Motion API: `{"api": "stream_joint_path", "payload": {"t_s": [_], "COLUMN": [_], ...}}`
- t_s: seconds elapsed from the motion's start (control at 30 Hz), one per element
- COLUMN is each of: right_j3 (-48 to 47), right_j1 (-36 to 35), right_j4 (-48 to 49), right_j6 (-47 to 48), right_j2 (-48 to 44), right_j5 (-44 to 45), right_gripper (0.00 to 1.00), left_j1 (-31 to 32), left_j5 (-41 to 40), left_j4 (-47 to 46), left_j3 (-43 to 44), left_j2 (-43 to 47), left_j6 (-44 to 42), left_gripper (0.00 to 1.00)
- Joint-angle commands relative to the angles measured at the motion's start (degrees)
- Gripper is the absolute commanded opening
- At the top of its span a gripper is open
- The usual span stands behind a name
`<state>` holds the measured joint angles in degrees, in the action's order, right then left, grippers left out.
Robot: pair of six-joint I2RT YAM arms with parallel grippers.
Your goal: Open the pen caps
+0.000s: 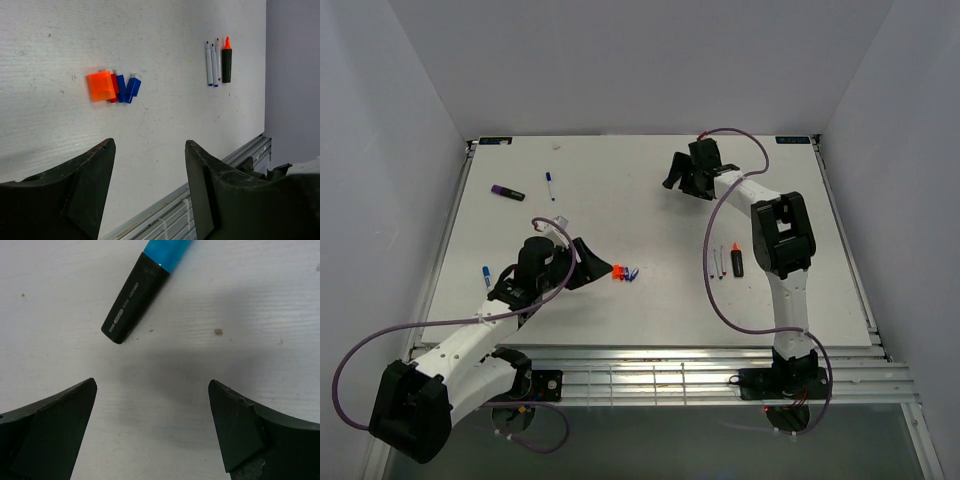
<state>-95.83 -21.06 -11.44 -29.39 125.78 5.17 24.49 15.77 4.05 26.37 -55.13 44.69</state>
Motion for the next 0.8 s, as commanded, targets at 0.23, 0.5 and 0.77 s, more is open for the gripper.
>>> {"api": "stream_joint_path", "payload": {"t_s": [0.23,0.5,0.77], "right_j3": [-19.03,-32.39,-36.26], "right_j1": [-3.54,-4.95,-5.57], "right_j4": [-2.79,-11.05,-14.57], "right_j6": [-1.47,2.14,6.53], "right_j2": [12.47,20.91,24.43], "right_j5": [9.40,16.35,20.93], "right_gripper": [0.97,0.87,0.81], "left_j1": [-0.23,-0.23,-0.23], "left_j5": [1.02,0.66,1.19], "left_j4": [-2.56,-3.17,-5.64], "left_j3": [-0.26,-0.97,-1.15], "left_j2": [5.82,5.04,4.07], "left_j6": [1.45,1.89,2.07], "left_gripper": [0.68,0.68,0.68]}}
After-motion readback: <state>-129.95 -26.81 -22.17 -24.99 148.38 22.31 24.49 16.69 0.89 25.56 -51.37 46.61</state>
